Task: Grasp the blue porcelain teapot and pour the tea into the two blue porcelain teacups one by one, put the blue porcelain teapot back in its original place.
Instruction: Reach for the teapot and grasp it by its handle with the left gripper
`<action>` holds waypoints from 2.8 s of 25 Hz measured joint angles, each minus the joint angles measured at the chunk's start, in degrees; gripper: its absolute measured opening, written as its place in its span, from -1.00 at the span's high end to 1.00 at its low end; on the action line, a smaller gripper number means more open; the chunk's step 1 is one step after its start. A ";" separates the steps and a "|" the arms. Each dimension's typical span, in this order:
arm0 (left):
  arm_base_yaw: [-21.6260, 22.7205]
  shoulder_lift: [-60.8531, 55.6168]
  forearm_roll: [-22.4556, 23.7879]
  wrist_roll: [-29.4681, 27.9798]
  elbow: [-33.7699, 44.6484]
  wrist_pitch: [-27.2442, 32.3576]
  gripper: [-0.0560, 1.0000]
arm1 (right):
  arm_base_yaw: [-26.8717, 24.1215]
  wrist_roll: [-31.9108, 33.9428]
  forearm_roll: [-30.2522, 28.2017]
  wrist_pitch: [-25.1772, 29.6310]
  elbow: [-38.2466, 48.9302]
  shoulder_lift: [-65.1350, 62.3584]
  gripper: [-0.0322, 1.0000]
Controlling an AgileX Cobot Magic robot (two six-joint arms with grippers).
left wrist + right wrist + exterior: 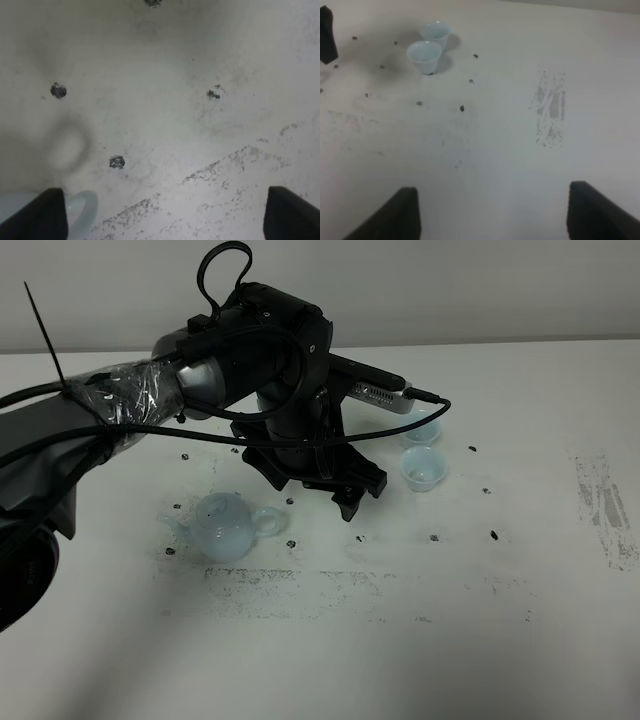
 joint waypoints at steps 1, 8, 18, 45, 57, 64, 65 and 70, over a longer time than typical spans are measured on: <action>0.06 0.20 0.05 -0.32 0.00 0.00 -0.54 | 0.00 0.00 0.00 0.00 0.00 0.00 -0.21; 0.29 3.06 0.11 -0.88 0.00 3.21 -0.54 | 0.00 0.00 0.00 0.00 0.00 0.00 -0.21; 0.29 3.14 0.11 0.39 0.00 6.29 -0.54 | 0.00 0.00 0.00 0.00 0.00 0.00 -0.21; 0.22 1.40 -1.38 2.93 -9.49 6.33 -0.53 | 0.00 0.00 0.00 0.00 0.00 0.00 -0.21; -3.13 -20.14 -3.09 3.20 14.45 5.09 -0.53 | 0.00 0.00 0.00 0.00 0.04 0.00 -0.21; 0.37 -11.75 -2.88 0.60 12.14 0.43 -0.53 | 0.00 0.02 0.00 0.00 0.06 0.00 -0.21; 0.37 -10.56 -2.88 0.56 11.36 0.07 -0.53 | 0.00 0.02 0.00 0.00 0.06 0.00 -0.21; 0.31 -4.88 -3.06 0.49 8.60 -3.14 -0.53 | 0.00 0.02 0.00 0.00 0.06 0.00 -0.21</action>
